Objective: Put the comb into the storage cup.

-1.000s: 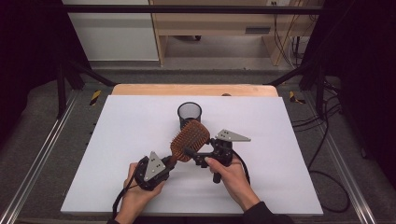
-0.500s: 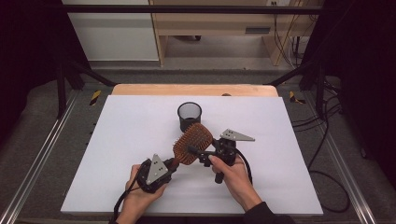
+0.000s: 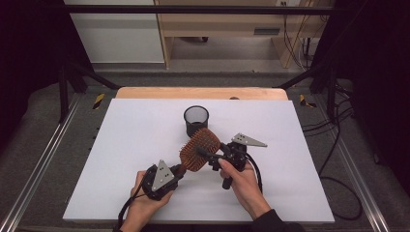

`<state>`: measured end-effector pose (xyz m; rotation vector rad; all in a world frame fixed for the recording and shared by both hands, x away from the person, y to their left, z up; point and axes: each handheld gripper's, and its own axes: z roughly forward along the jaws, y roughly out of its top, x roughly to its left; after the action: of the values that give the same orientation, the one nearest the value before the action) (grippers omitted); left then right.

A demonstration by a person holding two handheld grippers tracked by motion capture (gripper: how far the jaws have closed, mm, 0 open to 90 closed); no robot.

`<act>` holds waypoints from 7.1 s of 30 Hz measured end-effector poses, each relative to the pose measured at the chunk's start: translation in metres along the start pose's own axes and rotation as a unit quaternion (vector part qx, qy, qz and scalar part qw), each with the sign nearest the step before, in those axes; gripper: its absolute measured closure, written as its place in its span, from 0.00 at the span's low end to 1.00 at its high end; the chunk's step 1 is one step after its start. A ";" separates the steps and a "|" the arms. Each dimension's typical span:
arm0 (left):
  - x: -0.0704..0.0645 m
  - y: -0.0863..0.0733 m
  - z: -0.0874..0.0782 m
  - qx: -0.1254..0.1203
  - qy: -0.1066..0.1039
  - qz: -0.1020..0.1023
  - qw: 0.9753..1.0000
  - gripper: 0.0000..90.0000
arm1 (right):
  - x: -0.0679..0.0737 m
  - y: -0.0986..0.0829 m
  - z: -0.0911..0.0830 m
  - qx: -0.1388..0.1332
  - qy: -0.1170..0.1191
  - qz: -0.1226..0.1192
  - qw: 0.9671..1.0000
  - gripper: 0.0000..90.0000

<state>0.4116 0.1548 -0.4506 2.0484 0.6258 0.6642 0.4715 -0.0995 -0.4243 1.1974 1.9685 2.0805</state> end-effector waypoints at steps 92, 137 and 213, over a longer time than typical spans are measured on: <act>0.089 -0.047 -0.089 -0.119 0.155 -0.198 0.960 0.11 | -0.003 0.072 -0.027 -0.059 -0.104 -0.009 0.993 0.58; 0.104 -0.062 -0.099 -0.128 0.164 -0.209 0.955 0.03 | -0.026 0.114 -0.051 -0.070 -0.155 -0.025 0.985 0.58; 0.100 -0.062 -0.094 -0.126 0.140 -0.201 0.961 0.03 | 0.000 0.178 -0.035 -0.114 -0.137 -0.048 0.983 0.58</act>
<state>0.4117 0.3053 -0.4363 1.5425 1.0318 0.7503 0.5349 -0.1633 -0.2670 1.2382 1.5902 1.9127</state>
